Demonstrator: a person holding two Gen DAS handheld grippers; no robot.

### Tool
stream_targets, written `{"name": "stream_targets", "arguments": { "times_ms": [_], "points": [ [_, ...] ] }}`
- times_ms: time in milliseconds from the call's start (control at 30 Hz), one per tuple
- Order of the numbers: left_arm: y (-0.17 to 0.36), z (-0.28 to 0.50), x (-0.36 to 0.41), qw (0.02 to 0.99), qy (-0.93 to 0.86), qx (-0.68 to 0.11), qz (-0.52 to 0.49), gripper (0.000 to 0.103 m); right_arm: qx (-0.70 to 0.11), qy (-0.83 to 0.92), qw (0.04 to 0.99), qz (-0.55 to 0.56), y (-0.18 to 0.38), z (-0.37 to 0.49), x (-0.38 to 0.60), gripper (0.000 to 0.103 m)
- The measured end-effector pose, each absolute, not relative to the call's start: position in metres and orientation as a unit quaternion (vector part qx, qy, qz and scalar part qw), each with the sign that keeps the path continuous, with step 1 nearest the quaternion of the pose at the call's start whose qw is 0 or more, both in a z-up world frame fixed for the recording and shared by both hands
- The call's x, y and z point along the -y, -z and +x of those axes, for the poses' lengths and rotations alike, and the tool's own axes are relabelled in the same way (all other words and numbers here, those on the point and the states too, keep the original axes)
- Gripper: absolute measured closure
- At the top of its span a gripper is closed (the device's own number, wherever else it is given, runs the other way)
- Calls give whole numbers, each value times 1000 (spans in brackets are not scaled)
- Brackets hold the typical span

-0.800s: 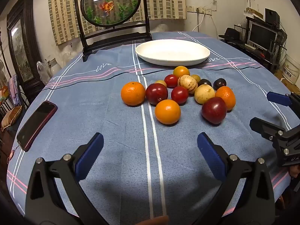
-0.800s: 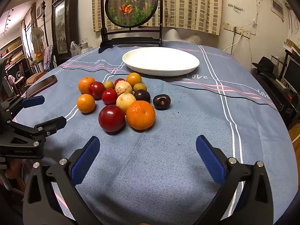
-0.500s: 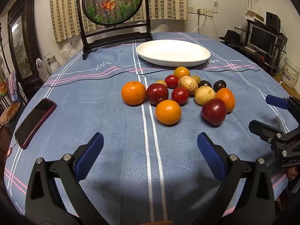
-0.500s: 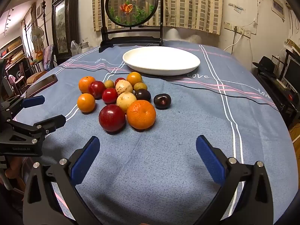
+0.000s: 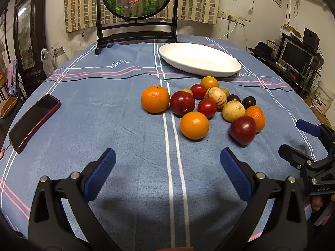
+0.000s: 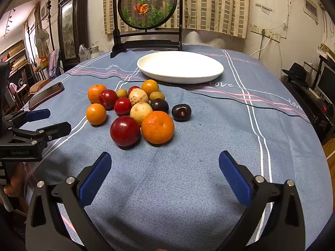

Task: Organize fruits

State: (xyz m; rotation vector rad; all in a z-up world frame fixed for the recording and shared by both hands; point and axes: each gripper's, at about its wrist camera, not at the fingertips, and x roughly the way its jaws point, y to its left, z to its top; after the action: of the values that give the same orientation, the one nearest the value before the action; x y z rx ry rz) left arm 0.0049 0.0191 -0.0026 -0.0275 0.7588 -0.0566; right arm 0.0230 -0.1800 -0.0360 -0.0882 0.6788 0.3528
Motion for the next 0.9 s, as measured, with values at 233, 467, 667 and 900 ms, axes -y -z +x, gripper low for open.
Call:
{"name": "stream_targets", "arguments": {
  "times_ms": [233,467,667,900],
  "points": [
    [2,6,-19,928,25,-372,-13,2,-332,-172,927,-43,36,23,180,1],
    [1,5,-18,930,30,-367,-9,2,-332,-172,926,-43,36,24,180,1],
    [0,4,-18,932,26,-361,-9,2,-332,-172,926,-43,36,24,179,1],
    [-1,4,-20,933,24,-359,-10,2,-333,-172,926,-43,37,24,179,1]
  ]
}}
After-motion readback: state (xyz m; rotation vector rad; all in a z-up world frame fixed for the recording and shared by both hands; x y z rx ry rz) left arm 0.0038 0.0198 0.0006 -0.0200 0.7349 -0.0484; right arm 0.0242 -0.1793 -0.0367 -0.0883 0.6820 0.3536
